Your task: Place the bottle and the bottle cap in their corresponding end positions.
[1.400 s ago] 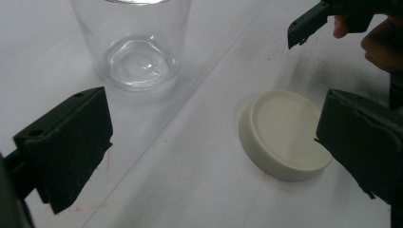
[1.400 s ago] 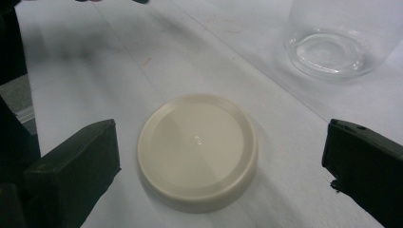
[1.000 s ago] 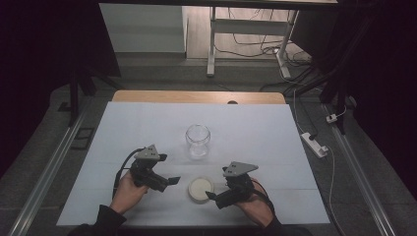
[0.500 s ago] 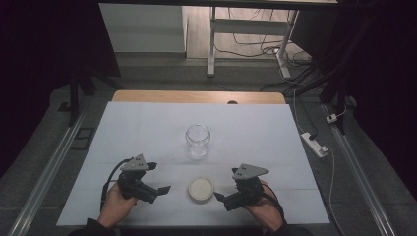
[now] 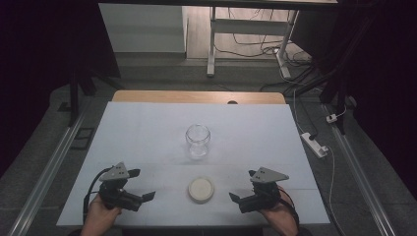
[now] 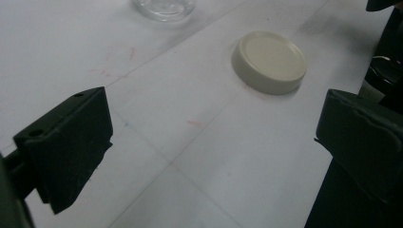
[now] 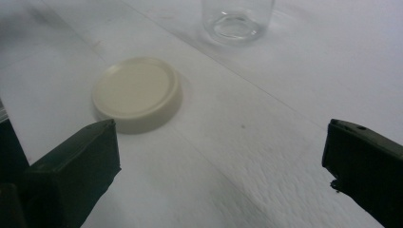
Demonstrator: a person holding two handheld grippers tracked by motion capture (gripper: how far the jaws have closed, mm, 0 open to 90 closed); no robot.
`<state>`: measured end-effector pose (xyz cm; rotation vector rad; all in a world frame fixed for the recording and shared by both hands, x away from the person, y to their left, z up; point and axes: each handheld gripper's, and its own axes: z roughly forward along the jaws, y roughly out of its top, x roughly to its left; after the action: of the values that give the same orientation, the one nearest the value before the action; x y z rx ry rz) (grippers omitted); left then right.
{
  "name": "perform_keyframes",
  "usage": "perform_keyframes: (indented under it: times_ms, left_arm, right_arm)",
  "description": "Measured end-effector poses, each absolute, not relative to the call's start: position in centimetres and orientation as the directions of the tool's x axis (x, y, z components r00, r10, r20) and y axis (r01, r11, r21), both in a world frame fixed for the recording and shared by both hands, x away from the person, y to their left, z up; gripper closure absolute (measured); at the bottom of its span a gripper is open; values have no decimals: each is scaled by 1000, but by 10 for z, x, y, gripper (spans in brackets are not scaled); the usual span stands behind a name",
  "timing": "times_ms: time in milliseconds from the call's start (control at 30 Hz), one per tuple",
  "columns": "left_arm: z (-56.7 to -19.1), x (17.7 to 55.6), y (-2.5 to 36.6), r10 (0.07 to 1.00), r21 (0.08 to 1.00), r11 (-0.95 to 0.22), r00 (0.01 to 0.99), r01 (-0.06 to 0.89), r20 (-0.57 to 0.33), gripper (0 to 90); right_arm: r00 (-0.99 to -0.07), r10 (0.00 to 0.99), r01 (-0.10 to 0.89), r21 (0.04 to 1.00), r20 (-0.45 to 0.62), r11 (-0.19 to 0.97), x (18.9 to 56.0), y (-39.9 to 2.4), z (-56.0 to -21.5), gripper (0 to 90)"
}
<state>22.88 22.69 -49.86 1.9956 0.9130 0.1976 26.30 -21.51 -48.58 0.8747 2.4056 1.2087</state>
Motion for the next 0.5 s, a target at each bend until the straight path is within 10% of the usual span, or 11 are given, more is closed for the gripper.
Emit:
perform_keyframes:
  times_ms: [500]
  left_arm:
    - [-510, 201, 265, 748, 771, -269, 630, 577, -210, 0]
  right_arm:
    - [-672, 740, 437, 806, -3, 399, 249, -260, -487, 0]
